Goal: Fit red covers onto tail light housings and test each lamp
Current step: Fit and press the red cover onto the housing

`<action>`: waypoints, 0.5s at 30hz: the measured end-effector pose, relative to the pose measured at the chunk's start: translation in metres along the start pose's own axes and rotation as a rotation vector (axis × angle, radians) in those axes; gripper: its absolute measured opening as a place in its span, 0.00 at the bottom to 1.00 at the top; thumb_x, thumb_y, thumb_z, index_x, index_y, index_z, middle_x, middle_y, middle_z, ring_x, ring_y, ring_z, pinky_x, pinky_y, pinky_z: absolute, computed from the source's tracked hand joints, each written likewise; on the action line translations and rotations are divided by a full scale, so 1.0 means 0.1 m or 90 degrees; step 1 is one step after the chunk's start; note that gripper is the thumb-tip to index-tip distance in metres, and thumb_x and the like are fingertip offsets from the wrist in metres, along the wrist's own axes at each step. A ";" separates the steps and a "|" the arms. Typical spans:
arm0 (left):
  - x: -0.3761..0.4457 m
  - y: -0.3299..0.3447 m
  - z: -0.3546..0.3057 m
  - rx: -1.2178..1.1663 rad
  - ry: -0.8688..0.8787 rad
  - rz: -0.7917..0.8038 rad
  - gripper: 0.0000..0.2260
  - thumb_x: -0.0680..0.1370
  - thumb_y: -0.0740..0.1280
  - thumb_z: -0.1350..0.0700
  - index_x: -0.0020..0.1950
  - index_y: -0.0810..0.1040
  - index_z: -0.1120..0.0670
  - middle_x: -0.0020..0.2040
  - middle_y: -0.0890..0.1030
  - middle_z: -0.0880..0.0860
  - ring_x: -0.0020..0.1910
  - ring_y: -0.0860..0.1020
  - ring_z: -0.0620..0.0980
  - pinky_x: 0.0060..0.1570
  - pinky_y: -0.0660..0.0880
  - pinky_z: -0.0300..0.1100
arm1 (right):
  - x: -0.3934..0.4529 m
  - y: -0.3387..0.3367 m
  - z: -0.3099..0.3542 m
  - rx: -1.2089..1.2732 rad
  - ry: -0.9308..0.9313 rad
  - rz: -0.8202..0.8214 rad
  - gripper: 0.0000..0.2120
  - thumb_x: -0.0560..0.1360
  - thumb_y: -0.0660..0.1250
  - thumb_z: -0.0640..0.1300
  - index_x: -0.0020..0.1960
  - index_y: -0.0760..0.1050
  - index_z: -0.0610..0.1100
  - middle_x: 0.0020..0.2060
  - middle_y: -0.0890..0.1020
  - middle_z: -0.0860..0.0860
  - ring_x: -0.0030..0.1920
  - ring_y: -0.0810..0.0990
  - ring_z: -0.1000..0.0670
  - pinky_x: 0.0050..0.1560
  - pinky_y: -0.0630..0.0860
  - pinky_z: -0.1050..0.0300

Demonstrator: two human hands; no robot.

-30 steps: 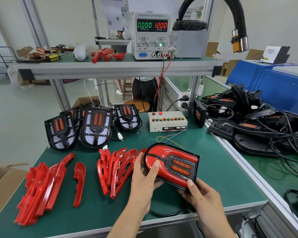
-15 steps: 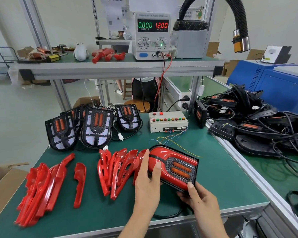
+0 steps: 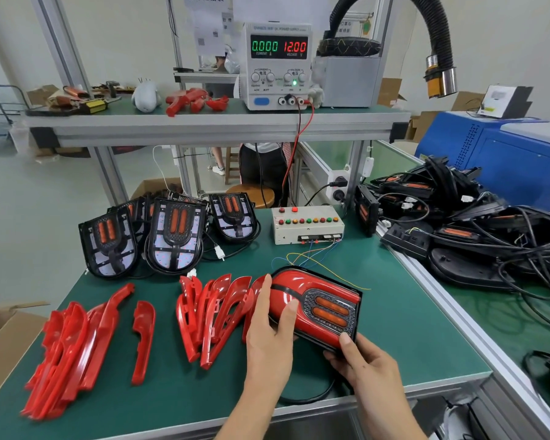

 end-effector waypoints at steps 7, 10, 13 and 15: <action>-0.06 0.14 0.02 -0.180 -0.088 -0.026 0.49 0.67 0.78 0.36 0.78 0.49 0.27 0.69 0.78 0.41 0.66 0.78 0.39 0.71 0.72 0.54 | 0.00 0.04 -0.05 0.071 -0.001 -0.032 0.06 0.79 0.69 0.43 0.53 0.84 0.45 0.49 0.88 0.45 0.48 0.88 0.44 0.43 0.82 0.63; -0.13 0.24 0.06 -0.282 -0.143 -0.052 0.32 0.72 0.75 0.40 0.74 0.72 0.47 0.64 0.83 0.49 0.65 0.81 0.49 0.66 0.76 0.52 | -0.01 0.09 -0.07 0.081 -0.024 -0.045 0.07 0.79 0.69 0.42 0.55 0.84 0.45 0.51 0.88 0.46 0.52 0.87 0.44 0.45 0.83 0.62; -0.18 0.36 0.04 -0.342 -0.218 -0.033 0.25 0.73 0.67 0.38 0.66 0.77 0.49 0.60 0.85 0.53 0.61 0.83 0.56 0.63 0.78 0.54 | -0.04 0.13 -0.12 0.073 -0.045 -0.069 0.10 0.78 0.71 0.41 0.58 0.83 0.49 0.51 0.88 0.49 0.53 0.87 0.47 0.46 0.83 0.59; -0.18 0.40 0.07 -0.372 -0.260 -0.027 0.28 0.71 0.67 0.35 0.67 0.78 0.48 0.60 0.85 0.53 0.61 0.83 0.56 0.67 0.76 0.56 | -0.06 0.16 -0.17 0.065 -0.049 -0.074 0.12 0.75 0.73 0.44 0.58 0.84 0.50 0.51 0.87 0.48 0.54 0.86 0.47 0.48 0.84 0.57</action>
Point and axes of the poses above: each hand's wrist, its own x-axis towards the middle knuckle, its own y-axis out of the palm, z = x × y, the point moved 4 cm from there along x, towards the middle knuckle
